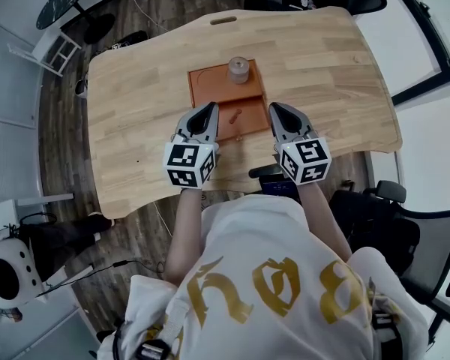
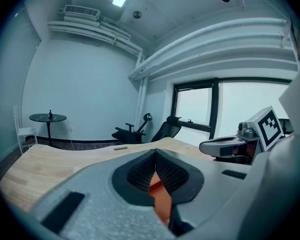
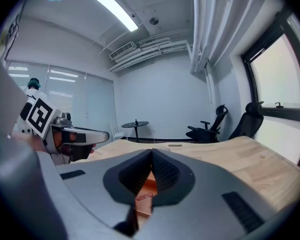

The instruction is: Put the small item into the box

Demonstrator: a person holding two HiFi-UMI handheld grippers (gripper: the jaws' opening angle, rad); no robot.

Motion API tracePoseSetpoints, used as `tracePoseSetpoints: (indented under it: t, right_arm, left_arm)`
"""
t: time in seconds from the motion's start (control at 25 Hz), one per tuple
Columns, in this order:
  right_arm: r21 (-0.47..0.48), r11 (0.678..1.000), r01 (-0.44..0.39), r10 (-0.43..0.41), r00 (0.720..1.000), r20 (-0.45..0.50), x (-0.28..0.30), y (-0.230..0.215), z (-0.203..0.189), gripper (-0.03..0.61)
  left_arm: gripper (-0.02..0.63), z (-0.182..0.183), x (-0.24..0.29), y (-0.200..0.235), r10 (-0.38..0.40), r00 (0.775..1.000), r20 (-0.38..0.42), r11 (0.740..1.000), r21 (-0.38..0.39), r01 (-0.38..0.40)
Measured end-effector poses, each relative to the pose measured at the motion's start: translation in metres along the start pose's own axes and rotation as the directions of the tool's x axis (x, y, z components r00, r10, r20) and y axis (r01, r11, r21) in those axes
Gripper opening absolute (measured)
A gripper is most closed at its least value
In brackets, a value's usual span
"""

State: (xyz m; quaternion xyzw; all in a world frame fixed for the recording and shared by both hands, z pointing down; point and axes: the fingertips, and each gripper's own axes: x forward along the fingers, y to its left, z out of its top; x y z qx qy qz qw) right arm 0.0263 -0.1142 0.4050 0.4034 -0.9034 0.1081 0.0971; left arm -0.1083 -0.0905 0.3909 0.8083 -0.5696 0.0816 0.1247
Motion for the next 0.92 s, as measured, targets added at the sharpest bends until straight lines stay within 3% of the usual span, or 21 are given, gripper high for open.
tracePoseSetpoints:
  t: [0.92]
  right_arm:
    - [-0.011, 0.999, -0.037, 0.037, 0.999, -0.003, 0.01, 0.011, -0.001, 0.012]
  left_arm:
    - [0.011, -0.007, -0.002, 0.012, 0.026, 0.999, -0.027, 0.999, 0.025, -0.026]
